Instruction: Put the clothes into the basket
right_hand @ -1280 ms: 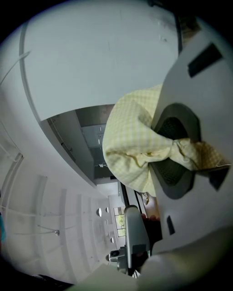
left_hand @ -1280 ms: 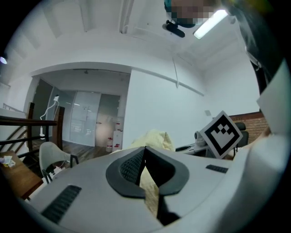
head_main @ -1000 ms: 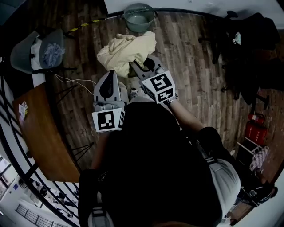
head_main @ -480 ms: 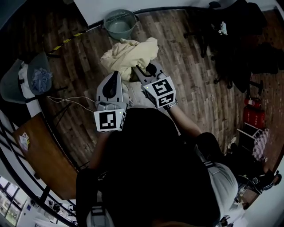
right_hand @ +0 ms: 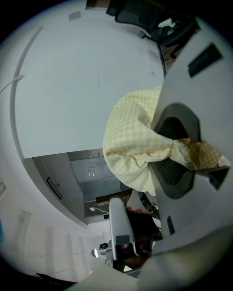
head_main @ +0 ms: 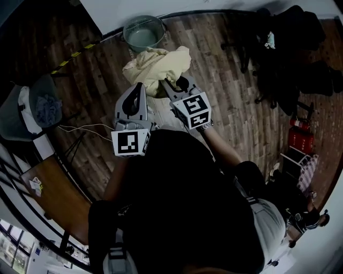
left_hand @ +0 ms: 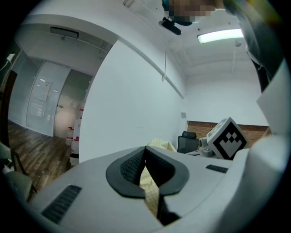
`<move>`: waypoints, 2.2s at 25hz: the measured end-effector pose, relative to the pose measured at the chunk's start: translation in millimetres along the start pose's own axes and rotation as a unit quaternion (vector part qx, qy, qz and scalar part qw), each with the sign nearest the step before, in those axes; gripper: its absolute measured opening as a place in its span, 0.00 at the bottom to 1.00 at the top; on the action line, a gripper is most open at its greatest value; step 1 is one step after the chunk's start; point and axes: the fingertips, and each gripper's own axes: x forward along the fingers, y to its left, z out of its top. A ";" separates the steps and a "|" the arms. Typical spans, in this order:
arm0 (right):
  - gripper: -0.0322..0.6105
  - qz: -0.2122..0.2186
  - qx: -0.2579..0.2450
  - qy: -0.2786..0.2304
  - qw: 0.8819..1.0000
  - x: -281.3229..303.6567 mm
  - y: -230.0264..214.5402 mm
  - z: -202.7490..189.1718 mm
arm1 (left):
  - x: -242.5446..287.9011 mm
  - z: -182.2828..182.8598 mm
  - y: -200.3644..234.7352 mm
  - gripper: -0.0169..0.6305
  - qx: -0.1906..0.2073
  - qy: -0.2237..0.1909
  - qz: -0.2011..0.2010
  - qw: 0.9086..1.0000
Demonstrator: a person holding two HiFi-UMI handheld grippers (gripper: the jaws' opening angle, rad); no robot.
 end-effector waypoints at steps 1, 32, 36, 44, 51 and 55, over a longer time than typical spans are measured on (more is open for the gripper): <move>0.21 -0.004 0.001 0.000 1.000 5.7 -5.8 4.8 | 9.2 3.8 4.3 0.05 0.002 -0.002 -0.005 1.000; 0.21 0.098 0.005 0.061 0.993 205.7 -162.9 71.2 | 206.8 33.8 115.2 0.05 -0.003 -0.010 0.146 0.989; 0.21 0.126 0.015 0.077 0.989 237.8 -180.9 70.9 | 240.9 38.0 115.2 0.05 -0.004 -0.021 0.174 0.984; 0.21 0.152 0.050 0.146 0.976 296.6 -186.3 26.1 | 274.0 14.2 118.1 0.05 -0.048 -0.011 0.208 0.977; 0.21 0.135 0.074 0.186 0.970 361.9 -193.4 -34.5 | 288.1 -46.8 153.0 0.05 -0.076 0.021 0.223 0.972; 0.21 0.130 0.090 0.198 0.967 402.3 -193.4 -67.5 | 298.7 -79.6 176.0 0.05 -0.081 0.023 0.227 0.970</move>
